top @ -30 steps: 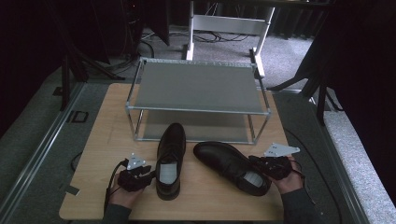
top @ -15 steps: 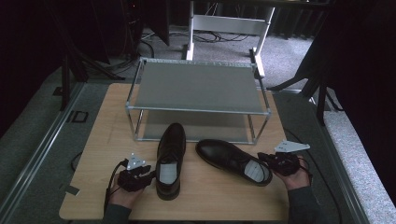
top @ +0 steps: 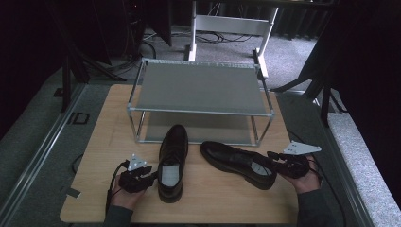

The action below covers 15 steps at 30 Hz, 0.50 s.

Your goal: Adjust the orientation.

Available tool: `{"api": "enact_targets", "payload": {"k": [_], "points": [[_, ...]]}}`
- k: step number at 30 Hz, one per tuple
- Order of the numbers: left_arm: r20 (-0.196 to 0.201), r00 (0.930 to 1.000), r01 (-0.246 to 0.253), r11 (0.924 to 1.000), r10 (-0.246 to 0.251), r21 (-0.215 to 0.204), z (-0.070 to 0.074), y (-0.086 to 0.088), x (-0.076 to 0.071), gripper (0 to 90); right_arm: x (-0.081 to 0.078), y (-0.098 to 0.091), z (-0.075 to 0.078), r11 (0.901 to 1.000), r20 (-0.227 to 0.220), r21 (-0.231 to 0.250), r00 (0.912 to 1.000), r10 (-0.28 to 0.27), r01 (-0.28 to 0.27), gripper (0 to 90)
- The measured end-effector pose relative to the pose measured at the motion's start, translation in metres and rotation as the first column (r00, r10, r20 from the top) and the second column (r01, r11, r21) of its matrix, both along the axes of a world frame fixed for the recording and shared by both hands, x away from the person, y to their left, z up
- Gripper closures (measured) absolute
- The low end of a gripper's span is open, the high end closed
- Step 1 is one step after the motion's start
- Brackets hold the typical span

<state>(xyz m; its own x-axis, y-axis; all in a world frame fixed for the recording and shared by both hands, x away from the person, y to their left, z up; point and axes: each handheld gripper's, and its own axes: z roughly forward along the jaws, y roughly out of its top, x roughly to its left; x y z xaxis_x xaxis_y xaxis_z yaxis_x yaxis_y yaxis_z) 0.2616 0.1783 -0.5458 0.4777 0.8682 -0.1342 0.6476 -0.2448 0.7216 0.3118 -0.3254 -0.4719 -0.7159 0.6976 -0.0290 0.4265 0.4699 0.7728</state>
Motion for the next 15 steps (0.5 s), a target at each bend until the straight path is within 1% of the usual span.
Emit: {"api": "enact_targets", "payload": {"k": [2,5,7,9,12,14,15], "points": [[0.001,1.0000,-0.004,0.9999,0.004,-0.010,0.000,0.001,0.002,60.4,0.001,0.004,0.000,0.9998,-0.001,-0.011,0.9999,0.014,-0.014,64.6],[-0.001,1.0000,-0.006,0.9998,0.006,-0.016,-0.001,0.002,0.006,60.2,0.006,0.013,0.000,0.9984,-0.007,-0.047,0.9995,0.031,-0.032,61.6],[0.000,1.0000,-0.008,0.9998,0.008,-0.018,-0.001,0.002,0.007,60.2,0.010,0.018,-0.001,0.9964,-0.018,-0.067,0.9985,0.052,-0.053,61.0],[0.001,1.0000,-0.002,0.9999,0.002,-0.011,-0.001,0.002,0.009,60.2,0.014,0.024,-0.001,0.9933,-0.031,-0.085,0.9967,0.075,-0.078,61.7],[-0.002,1.0000,-0.003,0.9999,0.003,-0.015,-0.002,0.002,0.012,60.2,0.019,0.030,0.002,0.9880,-0.050,-0.113,0.9938,0.099,-0.104,62.2],[-0.002,1.0000,-0.005,1.0000,0.005,-0.007,-0.002,0.000,0.014,60.4,0.022,0.032,0.005,0.9839,-0.059,-0.139,0.9927,0.105,-0.112,62.3],[-0.003,1.0000,-0.006,1.0000,0.006,0.000,-0.002,0.000,0.015,60.6,0.024,0.032,0.005,0.9835,-0.066,-0.142,0.9924,0.103,-0.112,62.5]]}}
